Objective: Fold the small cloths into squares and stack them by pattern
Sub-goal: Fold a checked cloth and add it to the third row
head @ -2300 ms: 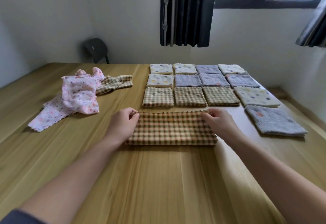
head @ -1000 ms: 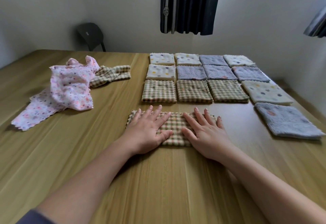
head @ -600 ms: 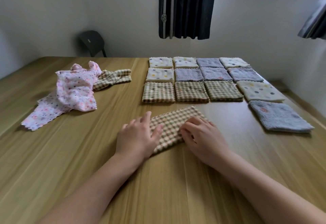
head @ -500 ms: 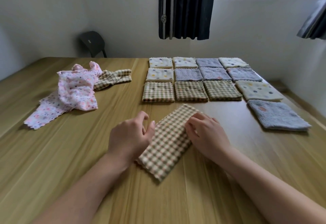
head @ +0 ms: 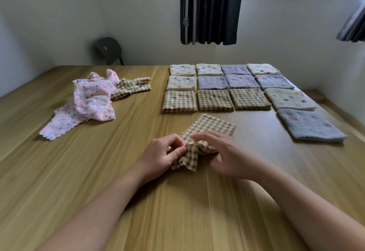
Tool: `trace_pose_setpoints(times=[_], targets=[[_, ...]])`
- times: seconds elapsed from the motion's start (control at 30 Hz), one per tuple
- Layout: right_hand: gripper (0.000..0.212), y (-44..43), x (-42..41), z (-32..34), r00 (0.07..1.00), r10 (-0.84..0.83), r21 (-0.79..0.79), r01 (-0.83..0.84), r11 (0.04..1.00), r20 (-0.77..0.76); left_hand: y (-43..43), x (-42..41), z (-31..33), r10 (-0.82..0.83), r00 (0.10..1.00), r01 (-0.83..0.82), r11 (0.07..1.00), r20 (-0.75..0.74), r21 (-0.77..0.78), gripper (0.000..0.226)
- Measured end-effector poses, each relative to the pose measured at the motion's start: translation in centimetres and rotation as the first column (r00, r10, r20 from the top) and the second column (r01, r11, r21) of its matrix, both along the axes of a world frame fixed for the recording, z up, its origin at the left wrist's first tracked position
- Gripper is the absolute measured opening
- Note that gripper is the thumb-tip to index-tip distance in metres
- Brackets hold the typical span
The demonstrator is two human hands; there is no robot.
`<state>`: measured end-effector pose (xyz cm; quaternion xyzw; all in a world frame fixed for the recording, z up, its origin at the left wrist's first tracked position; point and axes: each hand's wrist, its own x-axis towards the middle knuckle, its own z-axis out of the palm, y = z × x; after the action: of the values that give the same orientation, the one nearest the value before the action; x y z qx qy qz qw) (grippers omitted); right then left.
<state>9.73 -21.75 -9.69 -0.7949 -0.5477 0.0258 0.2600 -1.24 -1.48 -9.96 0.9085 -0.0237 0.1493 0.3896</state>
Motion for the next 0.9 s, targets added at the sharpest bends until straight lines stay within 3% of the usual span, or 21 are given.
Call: trace_pose_setpoints(times=[0.13, 0.27, 0.4, 0.5, 0.6, 0.73, 0.83, 0.9], targets=[[0.052, 0.6, -0.9, 0.2, 0.999, -0.018, 0.015, 0.017, 1.000, 0.032, -0.3, -0.2, 0.3, 0.002, 1.000, -0.003, 0.997, -0.007, -0.082, 0.010], [0.036, 1.1, -1.1, -0.3, 0.997, -0.065, 0.204, 0.070, 0.976, -0.030, 0.6, -0.6, 0.4, 0.000, 1.000, 0.000, 0.993, -0.002, -0.117, 0.025], [0.026, 0.7, -0.7, -0.3, 0.951, -0.056, 0.349, 0.166, 0.923, -0.305, 2.8, -0.7, 0.0, -0.020, 0.999, 0.014, 0.989, 0.042, 0.144, 0.059], [0.029, 0.3, -0.4, 0.1, 0.896, 0.009, 0.381, 0.180, 0.907, -0.444, 3.0, -0.6, -0.3, -0.101, 0.994, 0.090, 0.977, 0.048, 0.194, 0.056], [0.020, 0.1, -0.1, 0.3, 0.870, 0.067, 0.423, 0.168, 0.890, -0.488, 1.8, -0.5, -0.3, -0.197, 0.970, 0.166, 0.964, 0.141, 0.205, 0.049], [0.015, 0.0, 0.1, 0.4, 0.880, 0.125, 0.405, 0.081, 0.911, -0.458, 0.5, -1.2, 0.1, -0.189, 0.946, 0.183, 0.982, 0.262, 0.049, 0.021], [0.023, -0.2, 0.2, 0.3, 0.929, 0.094, 0.327, 0.031, 0.945, -0.359, 0.2, -1.2, 0.5, -0.160, 0.965, 0.157, 0.987, 0.207, 0.030, 0.013], [0.020, -0.3, 0.5, 0.3, 0.921, 0.073, 0.302, 0.050, 0.952, -0.383, -0.1, -0.7, 0.9, -0.104, 0.987, 0.113, 0.991, 0.126, -0.066, 0.018]])
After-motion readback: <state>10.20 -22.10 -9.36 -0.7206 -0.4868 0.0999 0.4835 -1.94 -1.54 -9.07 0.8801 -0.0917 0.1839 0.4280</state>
